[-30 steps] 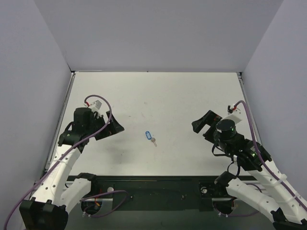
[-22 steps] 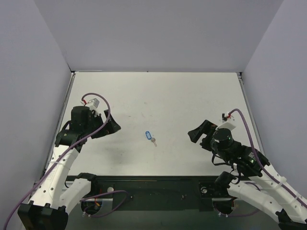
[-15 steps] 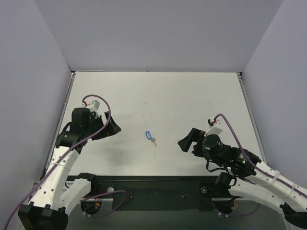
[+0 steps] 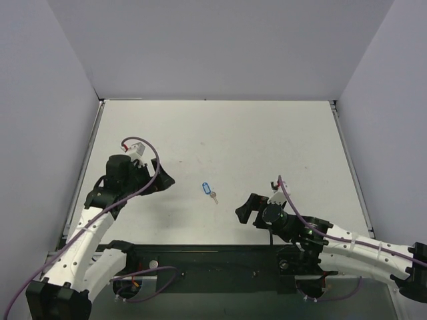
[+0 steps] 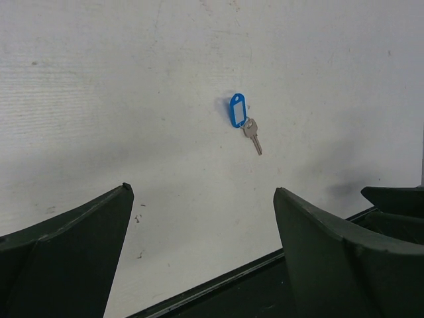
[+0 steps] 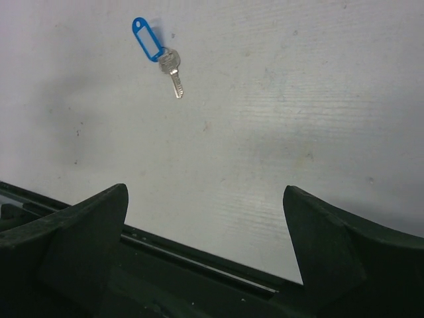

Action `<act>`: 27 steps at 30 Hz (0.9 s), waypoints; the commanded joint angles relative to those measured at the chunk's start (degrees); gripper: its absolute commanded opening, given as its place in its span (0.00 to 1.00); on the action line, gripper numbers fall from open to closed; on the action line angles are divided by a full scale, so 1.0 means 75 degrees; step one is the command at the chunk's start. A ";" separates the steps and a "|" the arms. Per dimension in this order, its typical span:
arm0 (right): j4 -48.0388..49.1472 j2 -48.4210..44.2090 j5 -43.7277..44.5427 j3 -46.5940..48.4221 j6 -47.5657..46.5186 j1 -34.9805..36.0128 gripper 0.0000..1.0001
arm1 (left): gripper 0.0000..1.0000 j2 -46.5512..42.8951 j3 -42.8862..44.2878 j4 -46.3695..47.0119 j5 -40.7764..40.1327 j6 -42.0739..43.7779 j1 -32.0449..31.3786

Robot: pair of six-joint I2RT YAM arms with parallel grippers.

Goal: Remove the keys from the keyring

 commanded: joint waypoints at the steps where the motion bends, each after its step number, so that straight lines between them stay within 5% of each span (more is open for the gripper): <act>1: 0.1267 -0.0464 0.1079 -0.0879 0.0170 0.0050 0.97 | 0.98 -0.0029 -0.0585 0.1913 0.0104 -0.0493 -0.0552; 7: 0.1632 -0.1331 0.1560 -0.1980 0.0239 0.0027 0.97 | 0.98 0.1071 -0.0564 0.3203 -0.0986 -0.0225 -0.2041; 15: 0.2112 -0.1988 0.1490 -0.2907 0.0228 0.0015 0.97 | 0.90 0.3507 0.0149 0.3990 -0.0037 0.0489 -0.2113; 27: 0.3541 -0.1111 0.0893 -0.3447 0.0193 -0.0231 1.00 | 0.82 0.5045 0.0526 0.4915 0.0549 0.0538 -0.2277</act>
